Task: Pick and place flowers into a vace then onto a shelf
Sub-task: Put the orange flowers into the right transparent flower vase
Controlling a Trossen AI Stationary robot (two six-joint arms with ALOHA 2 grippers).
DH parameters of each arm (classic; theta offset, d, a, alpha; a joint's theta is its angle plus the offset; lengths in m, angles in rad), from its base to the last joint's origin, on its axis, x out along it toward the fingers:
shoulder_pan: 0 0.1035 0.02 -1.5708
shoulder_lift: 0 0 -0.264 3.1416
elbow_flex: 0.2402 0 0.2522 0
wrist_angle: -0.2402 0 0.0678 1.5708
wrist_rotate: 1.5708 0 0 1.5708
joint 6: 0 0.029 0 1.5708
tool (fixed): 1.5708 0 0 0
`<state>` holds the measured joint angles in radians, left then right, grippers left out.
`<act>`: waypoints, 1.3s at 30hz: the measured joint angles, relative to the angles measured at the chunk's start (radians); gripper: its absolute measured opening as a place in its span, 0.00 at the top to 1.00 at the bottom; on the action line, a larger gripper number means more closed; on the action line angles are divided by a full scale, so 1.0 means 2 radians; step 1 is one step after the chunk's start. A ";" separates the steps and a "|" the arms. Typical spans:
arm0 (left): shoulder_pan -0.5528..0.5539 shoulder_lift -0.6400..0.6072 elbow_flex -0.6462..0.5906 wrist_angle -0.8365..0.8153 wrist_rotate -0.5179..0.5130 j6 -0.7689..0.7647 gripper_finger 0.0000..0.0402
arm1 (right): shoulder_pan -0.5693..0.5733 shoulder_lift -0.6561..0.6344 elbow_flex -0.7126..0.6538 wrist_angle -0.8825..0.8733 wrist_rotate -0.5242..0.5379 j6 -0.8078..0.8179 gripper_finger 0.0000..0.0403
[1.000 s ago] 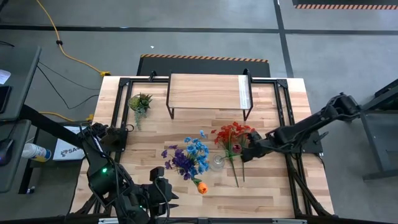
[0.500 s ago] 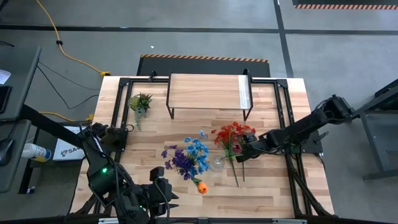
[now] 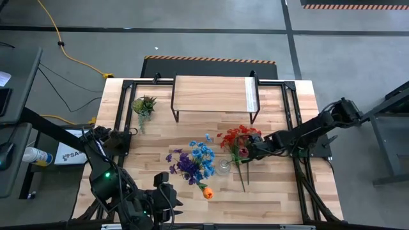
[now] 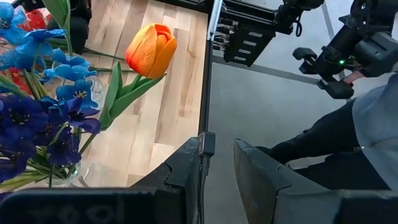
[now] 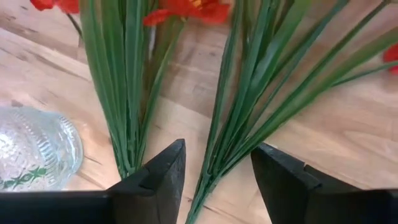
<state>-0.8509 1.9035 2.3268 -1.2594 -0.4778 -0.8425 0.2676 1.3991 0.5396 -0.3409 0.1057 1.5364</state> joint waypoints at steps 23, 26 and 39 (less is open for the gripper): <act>0.000 0.000 0.000 0.000 0.013 0.000 0.67 | 0.000 0.000 0.000 -0.083 0.004 -0.009 0.98; 0.000 0.000 0.000 0.000 0.013 0.000 0.67 | 0.000 0.000 0.000 -0.092 0.000 -0.009 0.98; 0.000 0.000 0.000 0.000 0.013 0.000 0.67 | 0.001 -0.077 -0.005 -0.148 -0.021 -0.017 0.99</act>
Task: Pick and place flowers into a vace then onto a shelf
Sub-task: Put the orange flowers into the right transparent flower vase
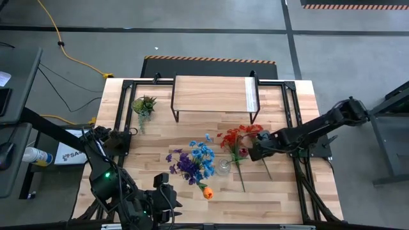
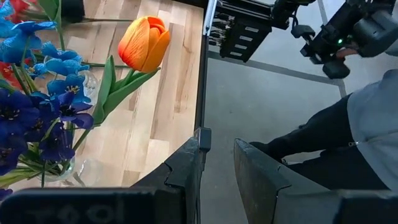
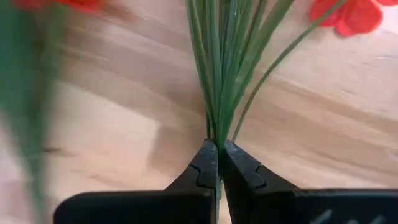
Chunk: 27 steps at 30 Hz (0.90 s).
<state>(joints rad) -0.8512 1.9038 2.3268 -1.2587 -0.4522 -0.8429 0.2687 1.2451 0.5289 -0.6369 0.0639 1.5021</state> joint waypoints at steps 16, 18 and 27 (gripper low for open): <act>0.000 0.000 0.000 0.000 -0.001 0.000 0.67 | 0.001 -0.158 0.128 -0.192 0.079 -0.051 1.00; 0.000 0.000 0.000 0.000 -0.001 0.000 0.67 | 0.001 -0.159 0.170 -0.224 0.098 -0.068 1.00; 0.000 0.000 0.000 0.003 -0.002 0.000 0.67 | 0.001 -0.151 0.347 -0.339 0.191 -0.139 1.00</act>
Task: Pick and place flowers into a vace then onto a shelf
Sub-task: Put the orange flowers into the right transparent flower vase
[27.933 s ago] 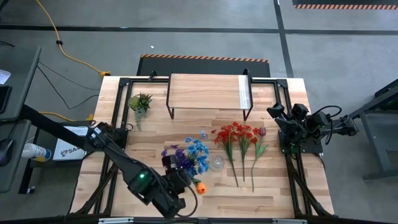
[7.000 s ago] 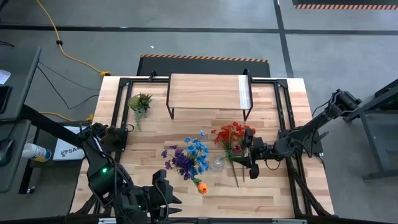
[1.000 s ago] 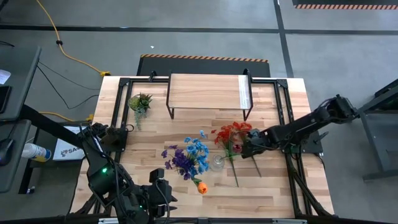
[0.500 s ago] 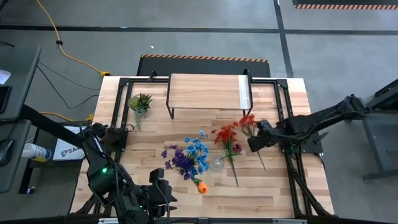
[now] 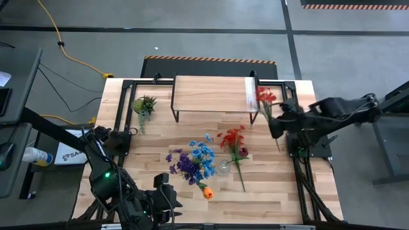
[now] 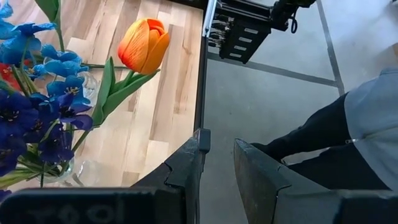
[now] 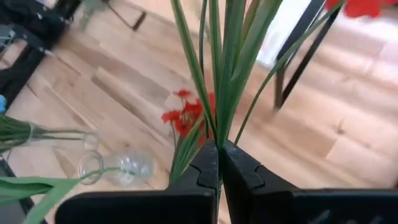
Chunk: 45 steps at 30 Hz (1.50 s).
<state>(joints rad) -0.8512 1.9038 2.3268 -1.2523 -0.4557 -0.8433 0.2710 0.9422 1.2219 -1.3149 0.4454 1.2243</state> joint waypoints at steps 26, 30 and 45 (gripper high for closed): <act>0.000 0.000 0.000 0.012 -0.005 0.000 0.67 | 0.041 0.040 0.184 0.207 -0.016 -0.276 1.00; 0.000 0.000 0.000 0.012 -0.005 0.000 0.67 | 0.068 0.043 0.184 0.259 -0.022 -0.303 1.00; 0.000 0.000 0.000 0.012 -0.013 0.000 0.67 | 0.161 0.057 0.183 0.372 -0.032 -0.470 1.00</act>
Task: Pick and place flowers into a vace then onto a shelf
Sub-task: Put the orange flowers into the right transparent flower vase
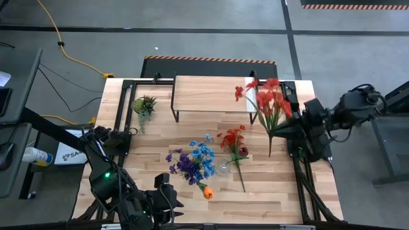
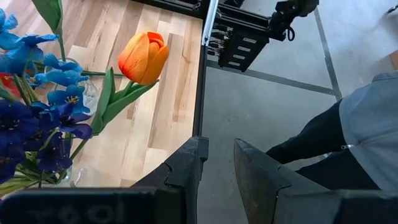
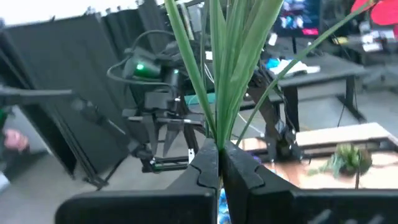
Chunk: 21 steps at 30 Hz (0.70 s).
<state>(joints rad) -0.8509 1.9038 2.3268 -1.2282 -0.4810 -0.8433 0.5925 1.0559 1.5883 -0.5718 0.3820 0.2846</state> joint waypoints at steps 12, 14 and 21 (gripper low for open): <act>0.000 0.000 0.000 0.000 -0.006 0.000 0.67 | 0.037 0.056 0.000 0.104 -0.095 -0.146 1.00; 0.000 0.000 0.000 0.000 -0.006 0.000 0.67 | 0.040 0.072 0.000 0.119 -0.103 -0.159 1.00; 0.000 0.000 0.000 0.000 -0.006 0.000 0.67 | 0.051 0.122 0.000 0.163 -0.103 -0.198 1.00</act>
<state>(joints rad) -0.8509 1.9038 2.3268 -1.2274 -0.4923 -0.8433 0.6940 1.2995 1.5883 -0.2448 0.1760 -0.1108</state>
